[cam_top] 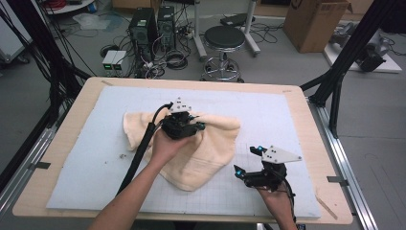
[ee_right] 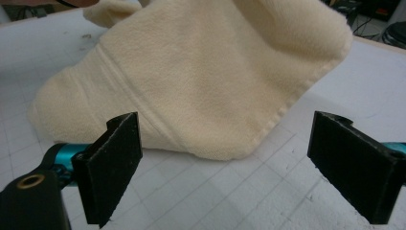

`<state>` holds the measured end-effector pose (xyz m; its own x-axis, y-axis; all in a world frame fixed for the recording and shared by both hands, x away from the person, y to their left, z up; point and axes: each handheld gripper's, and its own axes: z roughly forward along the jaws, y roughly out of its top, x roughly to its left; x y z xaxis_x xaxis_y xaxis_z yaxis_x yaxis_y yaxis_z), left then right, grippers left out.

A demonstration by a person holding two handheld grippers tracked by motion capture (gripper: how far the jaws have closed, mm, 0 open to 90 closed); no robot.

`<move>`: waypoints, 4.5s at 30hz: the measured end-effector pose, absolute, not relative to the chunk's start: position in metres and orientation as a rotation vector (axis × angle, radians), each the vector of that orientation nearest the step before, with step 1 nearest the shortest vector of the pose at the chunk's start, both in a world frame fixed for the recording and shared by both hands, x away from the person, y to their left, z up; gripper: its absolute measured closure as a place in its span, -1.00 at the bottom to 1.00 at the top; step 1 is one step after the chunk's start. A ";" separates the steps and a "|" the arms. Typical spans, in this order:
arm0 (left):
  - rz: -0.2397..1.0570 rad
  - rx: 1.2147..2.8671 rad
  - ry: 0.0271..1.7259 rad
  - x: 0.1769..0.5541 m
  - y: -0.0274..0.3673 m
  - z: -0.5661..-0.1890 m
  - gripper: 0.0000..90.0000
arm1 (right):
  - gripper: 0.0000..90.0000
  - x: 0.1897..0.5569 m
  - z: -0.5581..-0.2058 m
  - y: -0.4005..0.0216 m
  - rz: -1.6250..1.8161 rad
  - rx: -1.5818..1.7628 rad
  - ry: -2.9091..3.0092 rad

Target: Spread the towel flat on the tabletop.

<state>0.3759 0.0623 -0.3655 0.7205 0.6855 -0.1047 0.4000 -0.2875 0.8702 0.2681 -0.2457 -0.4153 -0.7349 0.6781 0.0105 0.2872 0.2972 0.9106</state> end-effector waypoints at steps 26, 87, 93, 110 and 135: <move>0.440 1.817 0.788 0.326 0.176 -0.358 -0.15 | -0.75 0.269 -0.420 -0.236 1.418 0.857 2.269; 0.364 2.098 0.765 0.236 0.212 -0.427 0.89 | -0.40 0.264 -0.425 -0.211 1.417 0.703 2.418; 0.332 2.086 0.794 0.240 0.219 -0.432 0.89 | -0.06 0.272 -0.431 -0.188 1.340 0.583 2.517; 0.369 2.019 0.698 0.230 0.201 -0.422 0.89 | 0.90 0.276 -0.411 -0.202 1.401 0.474 2.600; 0.392 2.071 0.748 0.257 0.186 -0.435 0.88 | 0.60 0.353 -0.415 -0.176 1.318 0.681 2.672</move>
